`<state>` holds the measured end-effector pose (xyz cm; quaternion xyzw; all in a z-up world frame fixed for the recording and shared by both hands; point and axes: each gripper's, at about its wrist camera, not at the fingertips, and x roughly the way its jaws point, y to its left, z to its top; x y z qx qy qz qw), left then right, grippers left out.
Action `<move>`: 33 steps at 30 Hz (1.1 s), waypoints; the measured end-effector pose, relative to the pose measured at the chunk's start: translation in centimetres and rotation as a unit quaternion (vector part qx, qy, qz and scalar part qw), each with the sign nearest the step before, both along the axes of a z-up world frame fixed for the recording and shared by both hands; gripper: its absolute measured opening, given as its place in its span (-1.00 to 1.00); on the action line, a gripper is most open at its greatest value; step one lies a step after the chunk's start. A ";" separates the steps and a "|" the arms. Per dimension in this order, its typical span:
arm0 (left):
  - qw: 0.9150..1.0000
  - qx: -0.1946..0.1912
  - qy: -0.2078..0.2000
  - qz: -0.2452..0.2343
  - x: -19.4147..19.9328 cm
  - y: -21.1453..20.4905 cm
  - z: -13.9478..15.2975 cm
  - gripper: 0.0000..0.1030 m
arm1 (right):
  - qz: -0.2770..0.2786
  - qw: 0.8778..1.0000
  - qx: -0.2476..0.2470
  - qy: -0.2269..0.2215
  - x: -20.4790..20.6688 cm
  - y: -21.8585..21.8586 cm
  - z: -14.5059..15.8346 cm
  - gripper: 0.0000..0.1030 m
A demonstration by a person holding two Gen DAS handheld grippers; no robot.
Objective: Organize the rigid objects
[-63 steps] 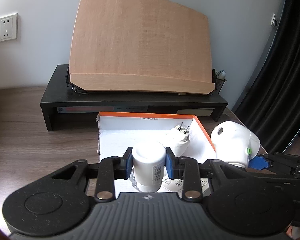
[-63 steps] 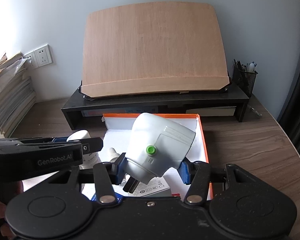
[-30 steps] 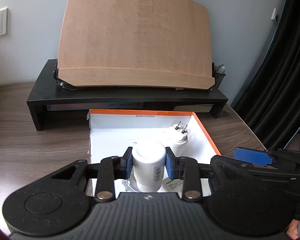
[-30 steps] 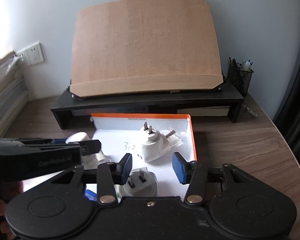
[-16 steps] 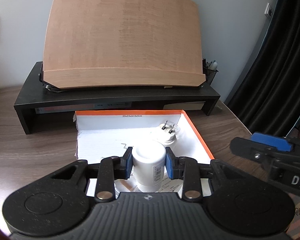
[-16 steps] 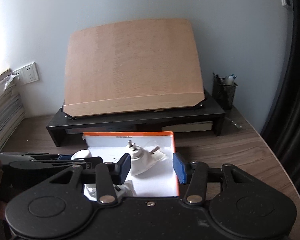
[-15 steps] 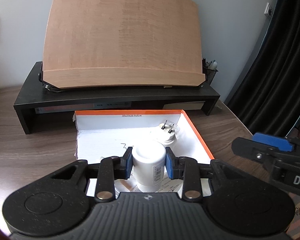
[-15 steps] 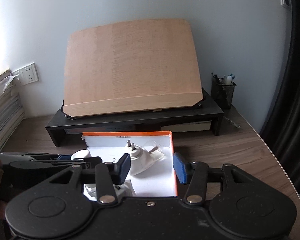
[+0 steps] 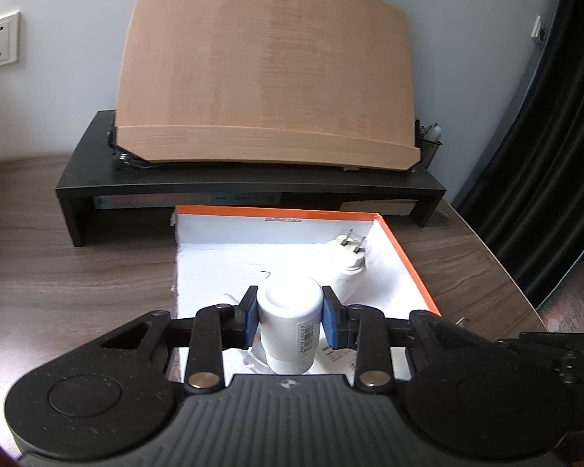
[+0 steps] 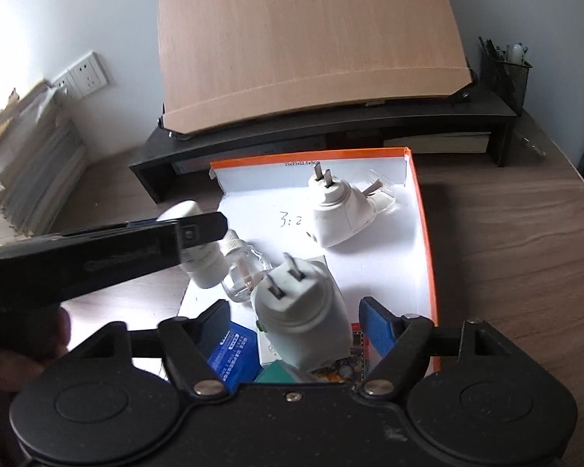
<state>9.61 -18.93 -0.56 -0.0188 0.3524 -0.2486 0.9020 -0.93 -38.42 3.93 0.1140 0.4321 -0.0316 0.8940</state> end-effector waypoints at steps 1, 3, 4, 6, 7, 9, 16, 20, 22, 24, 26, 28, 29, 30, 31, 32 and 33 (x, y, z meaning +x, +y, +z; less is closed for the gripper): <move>1.000 0.000 0.000 0.001 0.0 0.1 0.0 -0.37 | 0.005 1.000 -0.003 0.007 0.3 0.2 -0.2 0.41; 1.000 -0.001 -0.001 0.002 0.0 0.3 0.2 -0.37 | 0.008 1.000 -0.014 0.010 0.7 0.4 -0.4 0.21; 1.000 -0.001 -0.003 0.001 -0.1 0.4 0.3 -0.37 | 0.007 1.000 -0.018 0.005 0.6 0.6 -0.2 0.21; 1.000 -0.002 -0.006 0.000 -0.2 0.5 0.5 -0.37 | 0.007 0.999 -0.029 -0.011 0.0 0.9 0.4 0.20; 1.000 -0.002 -0.007 0.000 -0.3 0.5 0.5 -0.37 | 0.005 0.999 -0.034 -0.022 -0.3 1.0 0.9 0.20; 1.000 -0.003 -0.007 -0.001 -0.3 0.5 0.6 -0.37 | 0.000 0.998 -0.043 -0.043 -0.7 1.1 1.7 0.20; 1.000 -0.003 -0.014 -0.011 -0.7 -0.1 1.1 -0.37 | -0.038 0.994 -0.065 -0.079 -1.9 0.3 3.8 0.21; 1.000 -0.003 -0.018 -0.016 -0.9 -0.4 1.4 -0.37 | -0.042 0.993 -0.067 -0.084 -2.3 0.2 4.1 0.20; 1.000 -0.003 -0.021 -0.018 -1.1 -0.5 1.5 -0.37 | -0.044 0.993 -0.066 -0.085 -2.4 0.2 4.1 0.21; 1.000 -0.002 -0.023 -0.019 -1.2 -0.5 1.6 -0.37 | -0.045 0.993 -0.065 -0.086 -2.5 0.3 4.2 0.21; 1.000 -0.002 -0.024 -0.020 -1.2 -0.5 1.6 -0.37 | -0.044 0.993 -0.067 -0.087 -2.5 0.4 4.2 0.21; 1.000 -0.001 -0.024 -0.020 -1.3 -0.5 1.6 -0.37 | -0.044 0.993 -0.067 -0.088 -2.6 0.4 4.2 0.21; 1.000 -0.001 -0.024 -0.020 -1.3 -0.4 1.6 -0.37 | -0.045 0.993 -0.068 -0.089 -2.6 0.4 4.2 0.21; 1.000 0.000 -0.024 -0.020 -1.3 -0.4 1.6 -0.37 | -0.046 0.993 -0.067 -0.088 -2.5 0.4 4.2 0.21; 0.999 0.000 -0.024 -0.021 -1.3 -0.4 1.6 -0.37 | -0.046 0.993 -0.066 -0.089 -2.6 0.5 4.2 0.21; 0.999 -0.001 -0.025 -0.021 -1.3 -0.3 1.6 -0.37 | -0.046 0.993 -0.066 -0.089 -2.6 0.5 4.2 0.21; 0.999 -0.001 -0.025 -0.021 -1.3 -0.3 1.6 -0.37 | -0.045 0.993 -0.066 -0.089 -2.6 0.6 4.2 0.21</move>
